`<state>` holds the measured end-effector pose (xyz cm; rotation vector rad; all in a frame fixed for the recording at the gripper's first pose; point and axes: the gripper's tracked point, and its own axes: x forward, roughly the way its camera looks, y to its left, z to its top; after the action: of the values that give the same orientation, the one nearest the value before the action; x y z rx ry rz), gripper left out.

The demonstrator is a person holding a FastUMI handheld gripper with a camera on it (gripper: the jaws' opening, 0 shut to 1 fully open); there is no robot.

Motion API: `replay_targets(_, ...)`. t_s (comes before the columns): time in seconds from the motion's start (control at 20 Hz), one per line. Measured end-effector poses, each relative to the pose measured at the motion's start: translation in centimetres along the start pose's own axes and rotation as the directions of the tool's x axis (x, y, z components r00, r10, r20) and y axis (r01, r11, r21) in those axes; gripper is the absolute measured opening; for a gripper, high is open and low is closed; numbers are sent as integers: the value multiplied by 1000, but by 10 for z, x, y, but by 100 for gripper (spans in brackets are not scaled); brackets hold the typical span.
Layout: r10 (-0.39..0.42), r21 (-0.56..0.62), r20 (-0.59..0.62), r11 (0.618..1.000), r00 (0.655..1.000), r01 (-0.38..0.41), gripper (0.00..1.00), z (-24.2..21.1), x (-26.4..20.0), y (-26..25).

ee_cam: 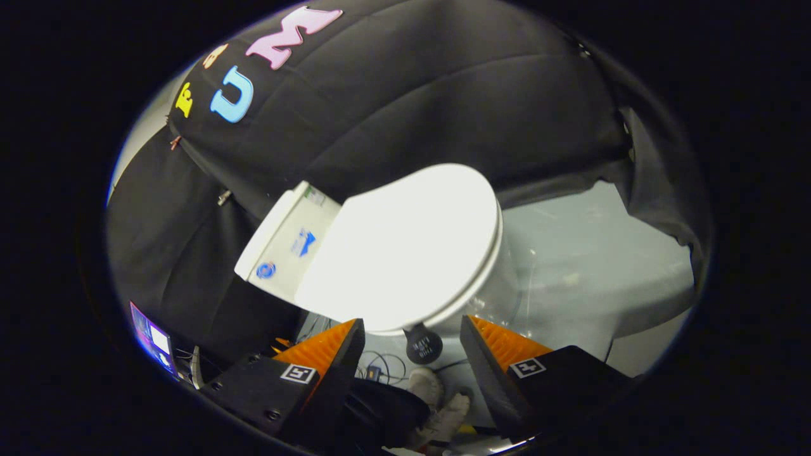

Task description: Open the toilet lid.

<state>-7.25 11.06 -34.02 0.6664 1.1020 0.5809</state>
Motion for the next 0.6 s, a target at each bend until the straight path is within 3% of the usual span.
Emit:
replay_targets(0.3, 26, 92, -100, 996, 995, -17, 94, -30, 41, -5)
replay_targets(0.4, -43, 119, -81, 991, 996, 52, 60, -26, 50, -19)
replay_targets(0.5, -28, 175, -93, 984, 995, 44, 27, -22, 49, -21)
replay_targets(0.6, 14, 252, -110, 968, 994, 14, 18, -24, 47, -15)
